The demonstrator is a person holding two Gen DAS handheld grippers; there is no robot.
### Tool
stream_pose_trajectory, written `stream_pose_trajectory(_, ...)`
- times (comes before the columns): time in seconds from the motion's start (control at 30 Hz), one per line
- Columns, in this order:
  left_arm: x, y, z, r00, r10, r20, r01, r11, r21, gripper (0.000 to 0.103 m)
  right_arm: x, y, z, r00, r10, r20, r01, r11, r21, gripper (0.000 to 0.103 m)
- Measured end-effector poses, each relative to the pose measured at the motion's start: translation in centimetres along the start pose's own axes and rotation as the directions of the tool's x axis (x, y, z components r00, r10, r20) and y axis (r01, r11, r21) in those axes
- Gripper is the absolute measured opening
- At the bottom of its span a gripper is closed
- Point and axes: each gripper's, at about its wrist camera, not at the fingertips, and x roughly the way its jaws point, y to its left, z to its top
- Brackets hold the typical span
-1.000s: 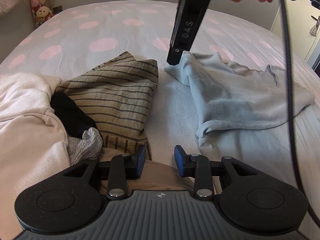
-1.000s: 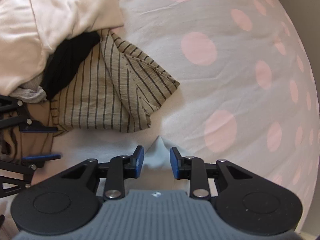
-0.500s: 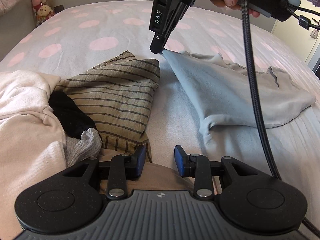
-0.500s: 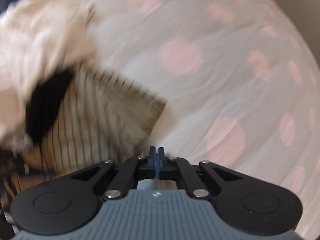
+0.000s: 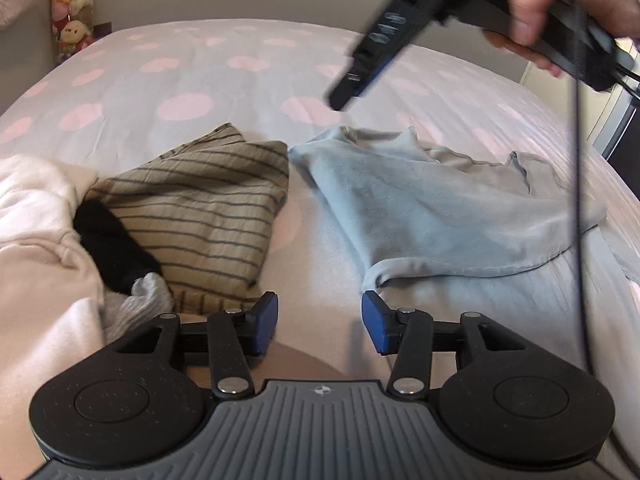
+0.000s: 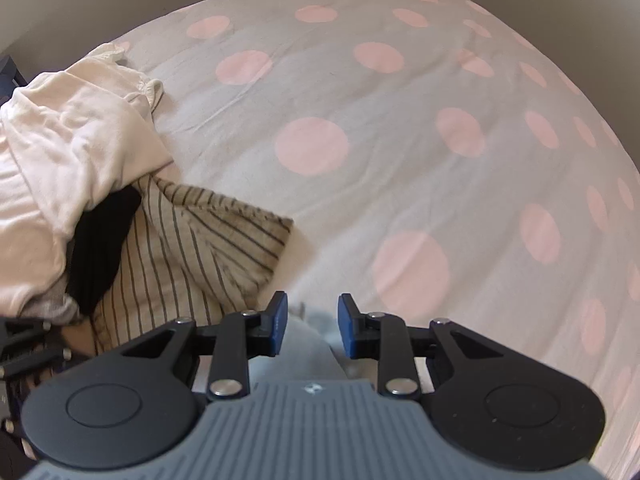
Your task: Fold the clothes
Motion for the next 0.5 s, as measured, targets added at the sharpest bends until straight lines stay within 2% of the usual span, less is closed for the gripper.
stream_pose_trajectory(0.17, 0.6, -1.5, 0.0, 0.997, -0.010, 0.076, 0.011, 1.000, -0.012, 0.042, -2.7, -4.5, -7.6, 0.998, -0.053, -0.046, 0.058, 0.994, 0.095, 0.029)
stream_pose_trajectory(0.3, 0.7, -3.7, 0.0, 0.995, 0.002, 0.100, -0.008, 0.998, 0.060, 0.037, -4.9, -8.2, -15.4, 0.989, -0.105, -0.104, 0.125, 0.970, 0.210, 0.029)
stream_pose_trajectory(0.4, 1.5, -4.4, -0.3, 0.997, 0.021, 0.071, -0.026, 0.997, 0.069, 0.033, -6.8, -11.1, -21.5, 0.982, -0.142, -0.125, 0.175, 0.932, 0.318, 0.029)
stream_pose_trajectory(0.5, 2.4, -4.7, -0.6, 0.997, 0.068, 0.037, -0.071, 0.995, 0.076, 0.030, -9.0, -14.0, -27.5, 0.979, -0.169, -0.111, 0.201, 0.867, 0.455, 0.031)
